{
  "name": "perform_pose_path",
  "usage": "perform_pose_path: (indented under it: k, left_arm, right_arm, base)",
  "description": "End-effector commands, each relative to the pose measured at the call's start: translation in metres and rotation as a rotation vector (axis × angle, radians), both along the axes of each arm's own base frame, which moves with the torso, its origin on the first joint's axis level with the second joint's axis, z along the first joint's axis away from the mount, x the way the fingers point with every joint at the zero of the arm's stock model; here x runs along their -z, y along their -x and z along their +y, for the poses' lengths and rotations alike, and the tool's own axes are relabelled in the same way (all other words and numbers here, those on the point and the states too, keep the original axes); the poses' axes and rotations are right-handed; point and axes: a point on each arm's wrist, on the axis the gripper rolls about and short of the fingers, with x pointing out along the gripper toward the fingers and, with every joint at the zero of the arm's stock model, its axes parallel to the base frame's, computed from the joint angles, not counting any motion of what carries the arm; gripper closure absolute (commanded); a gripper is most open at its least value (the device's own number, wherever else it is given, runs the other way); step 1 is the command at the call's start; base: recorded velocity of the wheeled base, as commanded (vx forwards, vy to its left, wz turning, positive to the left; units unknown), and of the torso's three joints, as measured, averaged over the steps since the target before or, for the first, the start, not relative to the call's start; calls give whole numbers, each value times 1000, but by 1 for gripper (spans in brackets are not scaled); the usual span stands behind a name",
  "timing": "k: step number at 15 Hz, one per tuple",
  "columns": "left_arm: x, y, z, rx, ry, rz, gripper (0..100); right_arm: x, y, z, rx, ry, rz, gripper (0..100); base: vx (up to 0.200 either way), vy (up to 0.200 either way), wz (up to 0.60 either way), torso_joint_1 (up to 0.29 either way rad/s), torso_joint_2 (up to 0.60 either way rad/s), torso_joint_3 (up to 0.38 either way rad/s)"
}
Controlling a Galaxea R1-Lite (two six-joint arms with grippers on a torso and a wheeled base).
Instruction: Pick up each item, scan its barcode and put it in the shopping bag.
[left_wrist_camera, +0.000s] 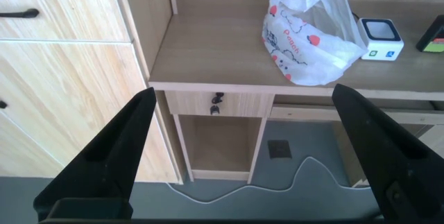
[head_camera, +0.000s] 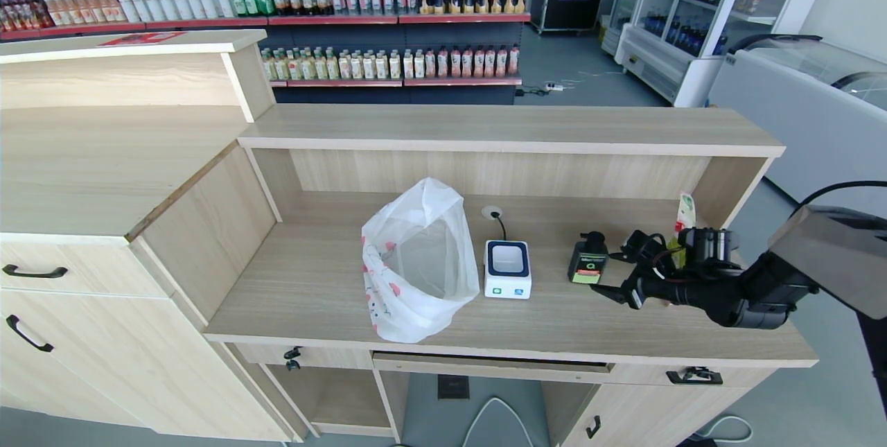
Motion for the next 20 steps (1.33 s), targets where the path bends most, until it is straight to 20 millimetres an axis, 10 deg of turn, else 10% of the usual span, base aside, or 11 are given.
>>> perform_pose_path:
  k: [1, 11, 12, 20]
  left_arm:
    - [0, 0, 0, -1, 0, 1, 0]
    - [0, 0, 0, -1, 0, 1, 0]
    - [0, 0, 0, 1, 0, 1, 0]
    - [0, 0, 0, 1, 0, 1, 0]
  right_arm:
    - [2, 2, 4, -10, -2, 9, 100]
    - [0, 20, 5, 1, 6, -20, 100]
    - [-7, 21, 4, 4, 8, -32, 0]
    - [0, 8, 4, 10, -9, -43, 0]
  base:
    - [0, 0, 0, 0, 0, 0]
    - [0, 0, 0, 0, 0, 0]
    - [0, 0, 0, 0, 0, 0]
    - [0, 0, 0, 0, 0, 0]
